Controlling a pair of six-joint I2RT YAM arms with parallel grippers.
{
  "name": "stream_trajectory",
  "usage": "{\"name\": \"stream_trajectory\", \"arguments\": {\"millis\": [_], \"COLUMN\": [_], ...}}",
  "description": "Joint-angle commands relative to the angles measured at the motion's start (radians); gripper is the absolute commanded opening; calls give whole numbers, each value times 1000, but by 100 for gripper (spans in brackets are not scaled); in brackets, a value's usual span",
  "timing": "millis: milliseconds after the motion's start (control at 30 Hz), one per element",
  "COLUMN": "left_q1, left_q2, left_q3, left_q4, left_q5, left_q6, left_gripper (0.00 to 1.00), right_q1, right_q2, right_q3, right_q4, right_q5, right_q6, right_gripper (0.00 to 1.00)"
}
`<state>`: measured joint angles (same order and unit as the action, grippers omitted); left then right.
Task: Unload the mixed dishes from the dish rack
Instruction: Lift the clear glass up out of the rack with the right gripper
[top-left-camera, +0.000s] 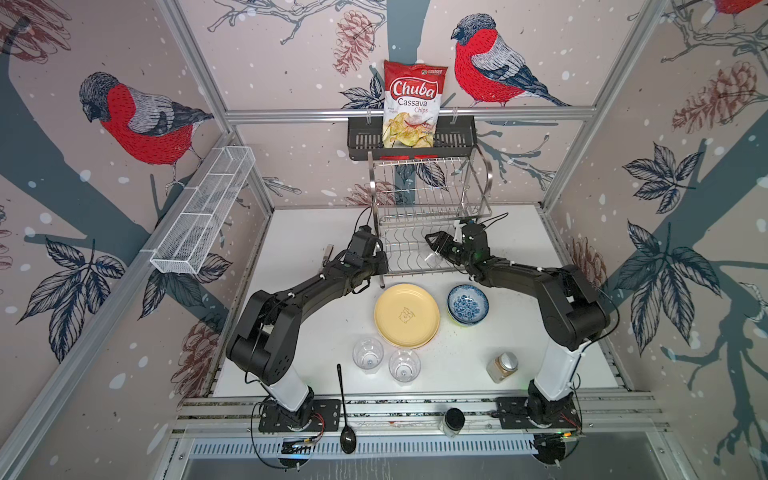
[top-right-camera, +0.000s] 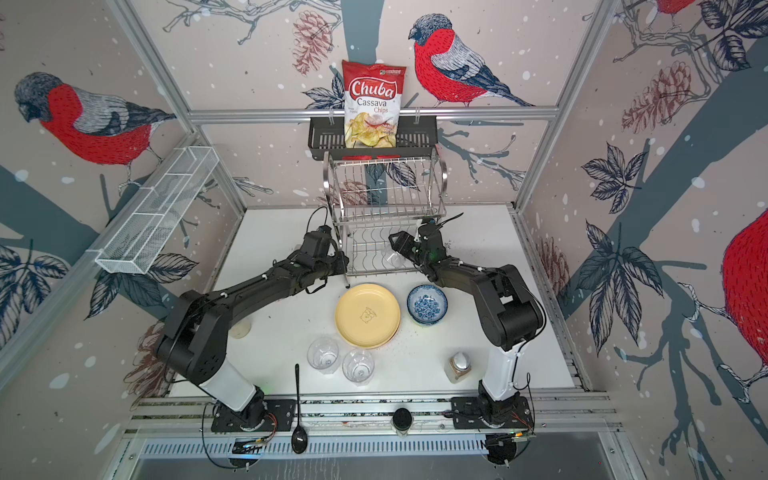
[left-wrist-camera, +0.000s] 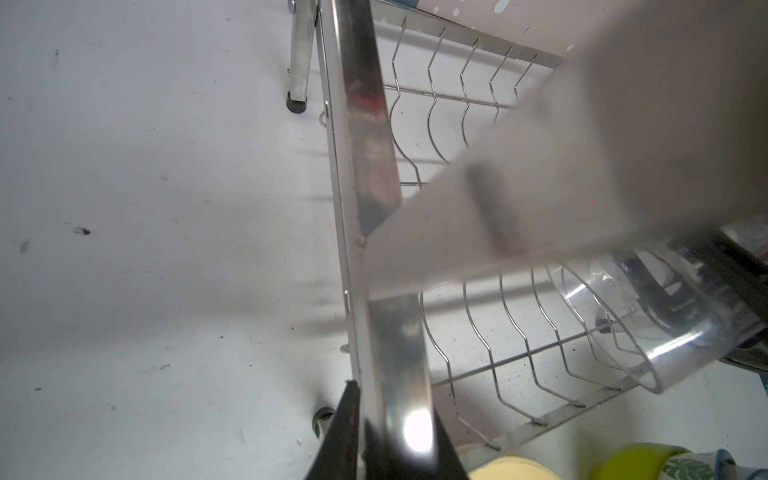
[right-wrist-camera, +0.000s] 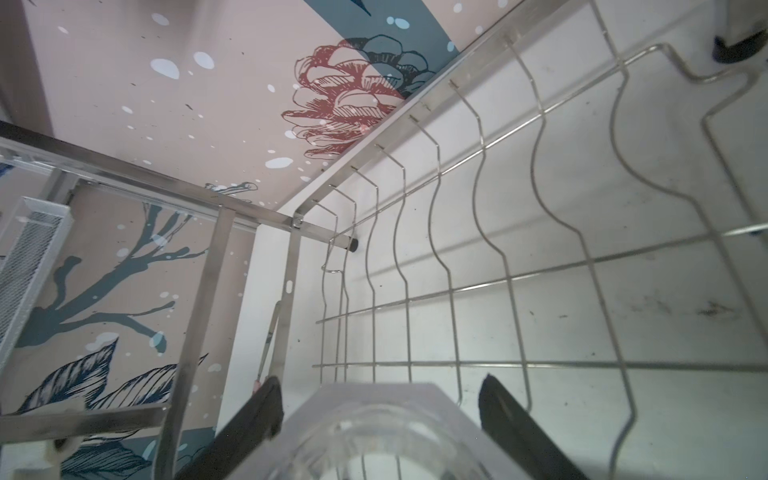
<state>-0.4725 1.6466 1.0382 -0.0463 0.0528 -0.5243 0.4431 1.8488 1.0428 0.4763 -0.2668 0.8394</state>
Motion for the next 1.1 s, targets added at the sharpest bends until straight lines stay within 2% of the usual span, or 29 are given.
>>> {"name": "stream_trajectory", "arguments": {"millis": [0,600,1067], "left_q1": [2,3,3], "left_q2": [16,20,9], "left_q3": [-6,-9,-9], "left_q4": [-127,-125,-137], "left_q5": [47,40,23], "left_q6": [-39,-34,-36], "left_gripper": [8,8,8], "right_q1": [-8,-29,-59], "right_q2": [-18,-117,-259], "right_q3": [-22,-142,-239], "right_q4": [110,258,219], "right_q5": [-46,-97,-81], "right_q6": [69,198,171], "right_gripper": [26,26,26]}}
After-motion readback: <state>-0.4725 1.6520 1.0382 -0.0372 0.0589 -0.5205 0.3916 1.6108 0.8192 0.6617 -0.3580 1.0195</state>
